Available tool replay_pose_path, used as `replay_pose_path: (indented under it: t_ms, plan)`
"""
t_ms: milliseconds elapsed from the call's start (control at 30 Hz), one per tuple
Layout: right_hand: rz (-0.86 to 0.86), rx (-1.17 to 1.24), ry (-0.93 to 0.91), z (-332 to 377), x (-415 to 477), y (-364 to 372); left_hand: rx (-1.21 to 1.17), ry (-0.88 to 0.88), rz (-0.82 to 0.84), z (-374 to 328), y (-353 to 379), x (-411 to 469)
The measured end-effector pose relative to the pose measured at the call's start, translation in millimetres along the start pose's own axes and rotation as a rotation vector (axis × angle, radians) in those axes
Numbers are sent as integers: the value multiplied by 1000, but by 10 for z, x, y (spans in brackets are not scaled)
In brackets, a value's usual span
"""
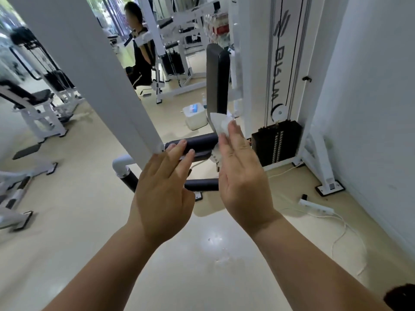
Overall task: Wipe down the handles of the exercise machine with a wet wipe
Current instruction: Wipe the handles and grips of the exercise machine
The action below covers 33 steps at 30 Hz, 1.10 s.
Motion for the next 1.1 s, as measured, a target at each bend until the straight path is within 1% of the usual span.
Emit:
replay_pose_path:
  t_ms: [133,267,300,400,467,500,533,600,633,700,800,900,1000,1100]
  plan:
    - [-72,-77,-15,126,-79,-22,-8,108,-60,78,-64,-28]
    - [-246,-155,85,380,-196,74,-34,205,-184,268,-229,-139]
    - [-293,-157,116,448,-218,120,-35,246,-194,337,-257,-165]
    - [-397,-147,178,671,-257,277,24,389,-125,551,-301,-198]
    - [-463,-144,234,789,-287,353,82,447,-67,666,-339,-199]
    - [-488,-100,299,821,-309,386,108,469,-42,710,-360,-194]
    - [-497,-4,427,840,-336,414,129,494,-21,742,-379,-187]
    - [-478,253,742,850,-386,484,165,555,2,776,-403,-161]
    - [-478,353,853,856,-407,526,181,588,9,784,-408,-140]
    - [-524,471,965,888,-409,576,212,647,25,791,-417,-87]
    - [-656,669,977,920,-330,635,298,699,45,798,-442,32]
    - [-734,799,964,938,-236,736,383,669,111,797,-461,107]
    - [-718,911,959,975,-183,866,407,688,147,834,-395,116]
    - [-686,941,879,994,-182,1023,305,740,96,985,-283,145]
Point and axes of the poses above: each hand's wrist, its own x-axis towards the middle knuckle, its own y-axis out of the palm, z = x × y, the point moved 2 cm from there along x, towards the middle knuckle, and after that the axes turned 12 degrees about y, right-handed, at the moved point
